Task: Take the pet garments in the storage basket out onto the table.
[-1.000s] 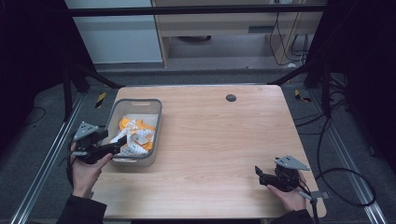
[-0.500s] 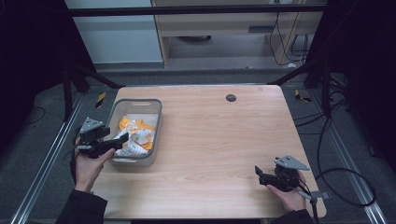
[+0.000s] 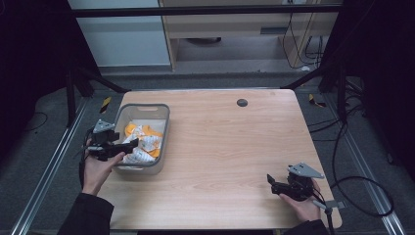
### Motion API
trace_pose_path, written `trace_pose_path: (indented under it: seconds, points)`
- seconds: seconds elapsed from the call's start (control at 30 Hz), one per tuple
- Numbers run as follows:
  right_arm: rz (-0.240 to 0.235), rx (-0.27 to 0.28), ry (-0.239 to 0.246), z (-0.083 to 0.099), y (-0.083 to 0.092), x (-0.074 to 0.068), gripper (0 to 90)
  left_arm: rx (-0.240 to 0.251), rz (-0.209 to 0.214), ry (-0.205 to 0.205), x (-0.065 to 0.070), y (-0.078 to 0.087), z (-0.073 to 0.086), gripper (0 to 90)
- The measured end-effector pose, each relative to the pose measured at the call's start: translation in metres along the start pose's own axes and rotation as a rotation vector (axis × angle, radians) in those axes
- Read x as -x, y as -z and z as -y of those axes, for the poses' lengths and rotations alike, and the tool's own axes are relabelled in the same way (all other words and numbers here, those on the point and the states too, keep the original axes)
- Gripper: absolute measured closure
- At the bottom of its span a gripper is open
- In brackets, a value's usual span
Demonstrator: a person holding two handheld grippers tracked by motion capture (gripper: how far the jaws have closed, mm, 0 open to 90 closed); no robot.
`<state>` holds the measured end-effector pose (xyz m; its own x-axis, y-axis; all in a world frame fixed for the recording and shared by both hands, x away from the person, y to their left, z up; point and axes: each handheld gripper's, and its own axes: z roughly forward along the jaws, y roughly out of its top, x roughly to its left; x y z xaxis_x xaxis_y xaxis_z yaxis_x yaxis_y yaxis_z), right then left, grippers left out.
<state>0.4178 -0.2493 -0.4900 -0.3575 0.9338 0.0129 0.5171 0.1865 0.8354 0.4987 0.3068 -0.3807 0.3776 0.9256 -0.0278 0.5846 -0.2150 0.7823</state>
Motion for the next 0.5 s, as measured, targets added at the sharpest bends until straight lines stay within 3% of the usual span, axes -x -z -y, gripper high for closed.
trace_pose_path:
  seconds: [0.5]
  points:
    - [-0.008, -0.008, -0.007, 0.000, 0.000, 0.001, 12.9, -0.077, 0.010, -0.012, -0.001, -0.018, -0.006, 21.0]
